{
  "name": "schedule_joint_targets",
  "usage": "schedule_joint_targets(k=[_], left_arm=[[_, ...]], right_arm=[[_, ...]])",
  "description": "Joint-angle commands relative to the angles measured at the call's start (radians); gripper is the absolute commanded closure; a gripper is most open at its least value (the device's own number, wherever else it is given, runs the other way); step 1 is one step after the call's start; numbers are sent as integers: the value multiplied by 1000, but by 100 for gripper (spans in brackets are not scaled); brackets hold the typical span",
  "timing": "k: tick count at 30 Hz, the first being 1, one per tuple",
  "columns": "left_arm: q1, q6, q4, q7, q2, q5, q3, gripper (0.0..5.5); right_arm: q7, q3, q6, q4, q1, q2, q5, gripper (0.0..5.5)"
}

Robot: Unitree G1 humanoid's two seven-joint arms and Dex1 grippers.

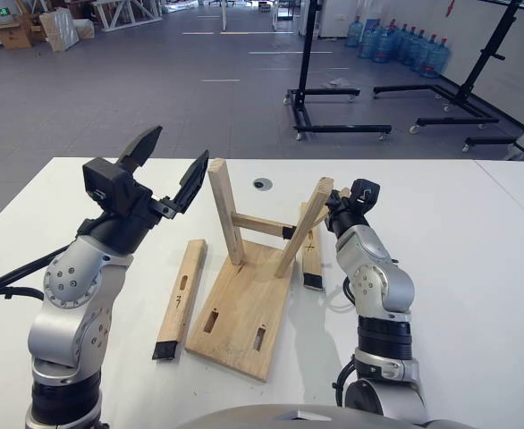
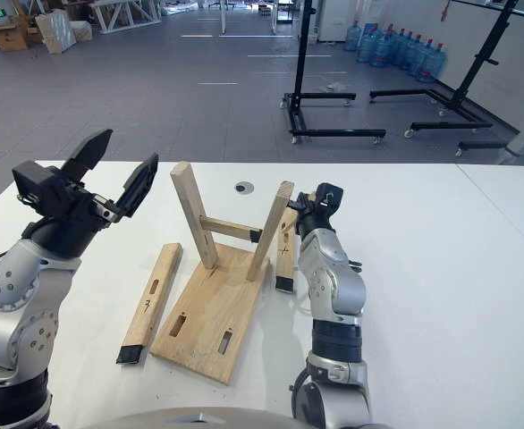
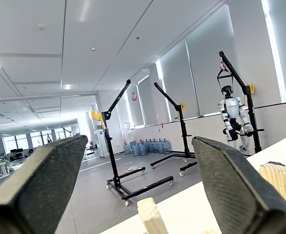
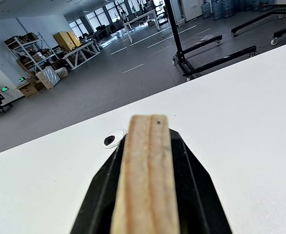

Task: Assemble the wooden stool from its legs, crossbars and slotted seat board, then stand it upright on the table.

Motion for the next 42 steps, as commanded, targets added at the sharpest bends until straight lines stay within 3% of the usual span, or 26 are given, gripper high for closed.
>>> schedule_joint_targets(k=[1,10,29,36,42], left_arm=[[9,1,-4,5,3,8,1,158],[34,3,-26,14,0,10,1,158],[25,0,-15,11,5,13,-10,158],[36,2,-25,17,5,18,-6,158],[35,-1,-21,17,1,25,-3,158]], right_arm=[[11,11,19,0,-15,-17,-9,511],[23,40,94,-44,39,-28,-22,511],[3,23,62,48,9,-20,-46,511],[13,112,54,44,33,-84,-162,511],[38,93,87,55,48,-107,-168,511]])
